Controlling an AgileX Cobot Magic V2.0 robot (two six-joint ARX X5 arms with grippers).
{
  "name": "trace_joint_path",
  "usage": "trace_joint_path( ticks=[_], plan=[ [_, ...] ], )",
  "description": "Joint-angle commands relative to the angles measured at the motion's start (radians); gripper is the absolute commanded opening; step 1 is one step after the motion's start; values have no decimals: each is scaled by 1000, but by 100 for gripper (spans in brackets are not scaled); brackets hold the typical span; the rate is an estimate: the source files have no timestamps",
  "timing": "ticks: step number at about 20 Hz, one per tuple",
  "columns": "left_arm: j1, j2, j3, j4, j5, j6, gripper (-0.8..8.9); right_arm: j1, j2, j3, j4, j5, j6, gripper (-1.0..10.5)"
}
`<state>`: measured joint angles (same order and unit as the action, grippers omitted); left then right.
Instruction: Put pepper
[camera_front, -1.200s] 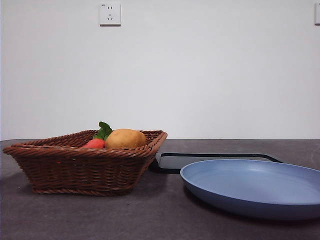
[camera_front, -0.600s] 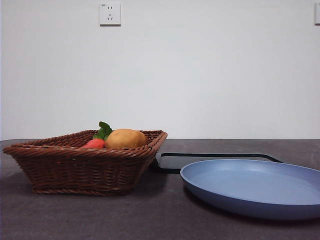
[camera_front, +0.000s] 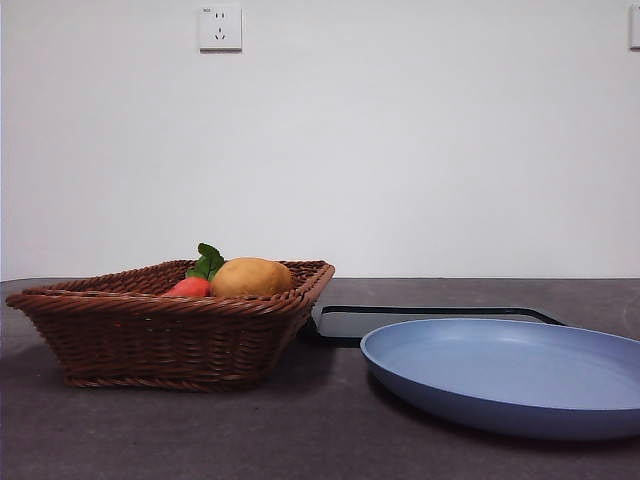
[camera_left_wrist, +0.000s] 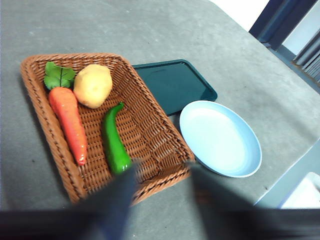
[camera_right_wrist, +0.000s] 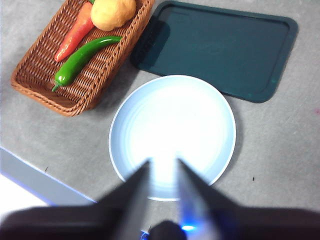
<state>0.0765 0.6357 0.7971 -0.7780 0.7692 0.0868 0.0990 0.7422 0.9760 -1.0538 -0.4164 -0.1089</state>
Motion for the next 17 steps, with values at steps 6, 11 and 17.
trace_joint_path(
  ticks=[6, 11, 17],
  plan=[
    [1, 3, 16, 7, -5, 16, 337, 3, 77, 16, 15, 6, 32, 325],
    [1, 3, 16, 7, -3, 15, 337, 2, 228, 16, 52, 59, 33, 325],
    [1, 3, 16, 7, -2, 15, 337, 3, 504, 16, 163, 59, 32, 324]
  ],
)
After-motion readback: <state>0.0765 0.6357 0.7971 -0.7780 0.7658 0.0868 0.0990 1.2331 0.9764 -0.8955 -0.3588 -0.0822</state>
